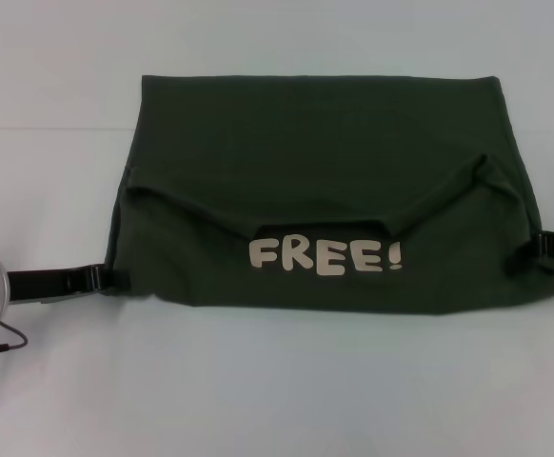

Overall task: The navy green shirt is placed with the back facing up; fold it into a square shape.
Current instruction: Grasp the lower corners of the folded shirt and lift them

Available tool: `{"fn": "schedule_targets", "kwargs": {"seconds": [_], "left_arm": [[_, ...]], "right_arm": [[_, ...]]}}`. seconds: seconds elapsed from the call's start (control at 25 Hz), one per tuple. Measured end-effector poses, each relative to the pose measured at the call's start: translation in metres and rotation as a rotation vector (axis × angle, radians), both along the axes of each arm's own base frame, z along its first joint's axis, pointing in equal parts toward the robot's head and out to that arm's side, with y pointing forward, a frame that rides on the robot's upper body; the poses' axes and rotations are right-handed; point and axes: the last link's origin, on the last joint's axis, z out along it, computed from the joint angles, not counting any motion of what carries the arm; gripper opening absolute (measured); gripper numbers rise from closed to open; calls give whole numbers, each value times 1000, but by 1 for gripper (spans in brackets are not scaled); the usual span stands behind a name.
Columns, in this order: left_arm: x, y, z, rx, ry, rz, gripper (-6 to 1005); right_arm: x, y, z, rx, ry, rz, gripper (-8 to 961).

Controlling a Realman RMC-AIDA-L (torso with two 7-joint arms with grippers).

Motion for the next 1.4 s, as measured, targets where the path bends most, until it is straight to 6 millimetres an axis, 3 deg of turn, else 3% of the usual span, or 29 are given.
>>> {"fn": "schedule_targets", "kwargs": {"seconds": [0.2, 0.4, 0.84, 1.08, 1.4], "left_arm": [[1, 0, 1, -1, -3, -2, 51], [3, 0, 3, -12, -9, -15, 51], [8, -14, 17, -91, -71, -29, 52], [2, -39, 32, -192, -114, -3, 51], [-2, -77, 37, -335, -175, -16, 52]], "right_arm": [[1, -1, 0, -2, 2, -4, 266], [4, -5, 1, -9, 12, -9, 47], [14, -40, 13, -149, 120, 22, 42], [20, -70, 13, -269, 171, 62, 42], [23, -106, 4, -418, 253, 139, 42]]}}
